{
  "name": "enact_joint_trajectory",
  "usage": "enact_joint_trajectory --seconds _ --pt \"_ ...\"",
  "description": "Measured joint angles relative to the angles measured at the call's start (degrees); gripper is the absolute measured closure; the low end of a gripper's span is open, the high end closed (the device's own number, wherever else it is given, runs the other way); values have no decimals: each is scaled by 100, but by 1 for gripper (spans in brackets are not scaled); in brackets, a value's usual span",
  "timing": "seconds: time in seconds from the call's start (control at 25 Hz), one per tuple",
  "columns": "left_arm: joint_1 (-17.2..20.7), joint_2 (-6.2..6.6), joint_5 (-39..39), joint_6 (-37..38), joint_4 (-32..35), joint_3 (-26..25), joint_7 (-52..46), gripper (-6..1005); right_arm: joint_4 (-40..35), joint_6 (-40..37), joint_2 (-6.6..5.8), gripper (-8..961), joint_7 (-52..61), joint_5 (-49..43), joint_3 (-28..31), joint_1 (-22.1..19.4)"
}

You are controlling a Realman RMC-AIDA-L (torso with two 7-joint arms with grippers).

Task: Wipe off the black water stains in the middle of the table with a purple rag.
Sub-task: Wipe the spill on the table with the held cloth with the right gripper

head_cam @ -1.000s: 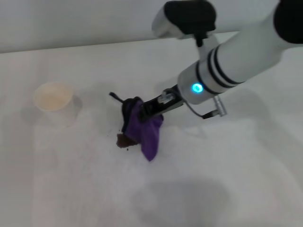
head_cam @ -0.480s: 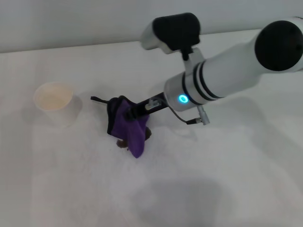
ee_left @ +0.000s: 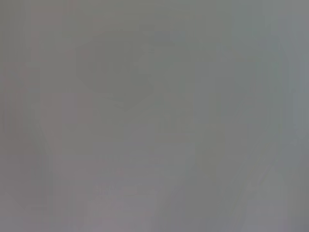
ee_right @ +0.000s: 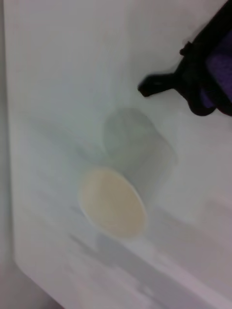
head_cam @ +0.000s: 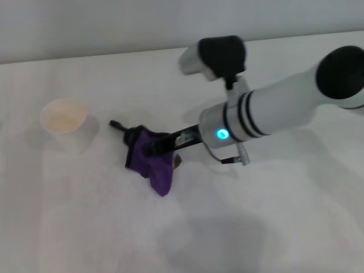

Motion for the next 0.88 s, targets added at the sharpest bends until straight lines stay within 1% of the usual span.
enact_joint_trajectory --seconds 0.12,0.2,0.32,0.44,0.6,0.68,0.8,0.88 --pt "-19 -7 1 0 -9 -12 7 152 -33 -121 -1 880 -17 -6 -477 226" --pt "-37 -11 1 0 -11 -17 12 152 -35 -176 0 880 -22 -8 -696 370" --pt "-55 -18 2 0 -13 -15 14 153 -18 -219 -2 881 -26 -9 -869 528" --pt "-61 -20 2 0 -14 -10 15 153 19 -334 -3 881 -21 -89 -886 556" --pt "-61 -20 -5 0 -14 -24 17 153 107 -326 -55 882 119 -576 -574 506" --pt "-60 -18 -12 0 -26 -35 18 152 136 -151 -70 882 168 -1017 -218 441" --pt "-60 -13 -34 0 -100 -43 23 152 110 199 -53 882 215 -1803 402 280" --pt "-60 -12 -39 0 -149 -48 27 152 27 318 -57 882 265 -2063 651 178"
